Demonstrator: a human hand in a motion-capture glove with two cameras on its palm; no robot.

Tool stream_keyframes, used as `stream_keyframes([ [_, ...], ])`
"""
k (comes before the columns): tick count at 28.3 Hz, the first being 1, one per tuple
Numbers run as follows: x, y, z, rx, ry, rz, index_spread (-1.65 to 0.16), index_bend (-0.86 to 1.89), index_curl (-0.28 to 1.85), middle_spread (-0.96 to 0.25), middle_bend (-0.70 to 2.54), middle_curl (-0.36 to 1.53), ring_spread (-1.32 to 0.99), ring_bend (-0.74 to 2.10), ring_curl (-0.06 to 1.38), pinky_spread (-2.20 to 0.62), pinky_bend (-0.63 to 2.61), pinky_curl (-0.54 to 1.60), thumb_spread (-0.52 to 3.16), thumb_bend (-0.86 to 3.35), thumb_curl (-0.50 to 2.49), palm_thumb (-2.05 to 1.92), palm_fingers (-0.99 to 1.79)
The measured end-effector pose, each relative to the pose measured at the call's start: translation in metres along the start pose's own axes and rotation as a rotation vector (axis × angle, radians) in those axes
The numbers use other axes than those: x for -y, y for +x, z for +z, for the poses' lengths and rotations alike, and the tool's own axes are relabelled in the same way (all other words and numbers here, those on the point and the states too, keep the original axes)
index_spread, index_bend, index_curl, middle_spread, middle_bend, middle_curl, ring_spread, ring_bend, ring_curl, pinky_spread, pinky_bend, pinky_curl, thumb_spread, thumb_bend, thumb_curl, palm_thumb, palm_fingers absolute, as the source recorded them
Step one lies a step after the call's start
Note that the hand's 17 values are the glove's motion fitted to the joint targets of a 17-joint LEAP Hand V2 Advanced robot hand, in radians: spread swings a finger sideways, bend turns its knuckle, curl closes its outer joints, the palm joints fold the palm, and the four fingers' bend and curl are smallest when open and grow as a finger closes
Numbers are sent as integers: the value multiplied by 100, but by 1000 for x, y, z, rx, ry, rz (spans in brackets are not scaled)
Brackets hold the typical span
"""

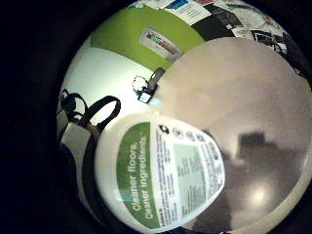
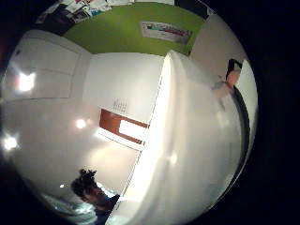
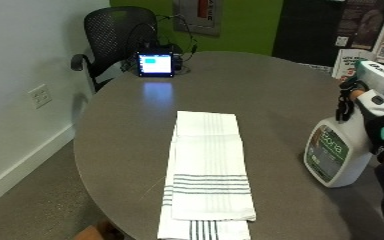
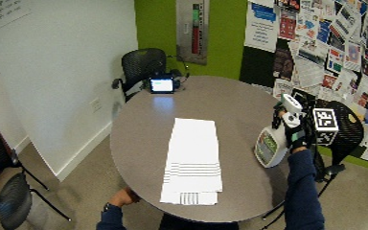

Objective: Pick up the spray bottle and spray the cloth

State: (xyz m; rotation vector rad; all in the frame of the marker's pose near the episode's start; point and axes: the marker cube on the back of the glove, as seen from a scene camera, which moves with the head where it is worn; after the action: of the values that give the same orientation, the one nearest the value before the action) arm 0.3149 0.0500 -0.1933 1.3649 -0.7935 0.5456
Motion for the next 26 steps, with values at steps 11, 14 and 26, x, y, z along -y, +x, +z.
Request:
stream_keyframes([
  [11,2,-7,-30,-17,23,-16,-29,32,52,-18,72,55,-23,74,48,-31,44,40,40,-3,74,99,139],
  [14,-5,-3,-52,6,7,-20,-29,32,53,-18,72,55,-23,74,48,-31,44,40,40,-3,74,98,138],
  [26,-53,-34,-91,-75,-37,-93,-29,31,55,-18,72,55,-23,73,48,-31,45,41,38,-3,76,98,138],
])
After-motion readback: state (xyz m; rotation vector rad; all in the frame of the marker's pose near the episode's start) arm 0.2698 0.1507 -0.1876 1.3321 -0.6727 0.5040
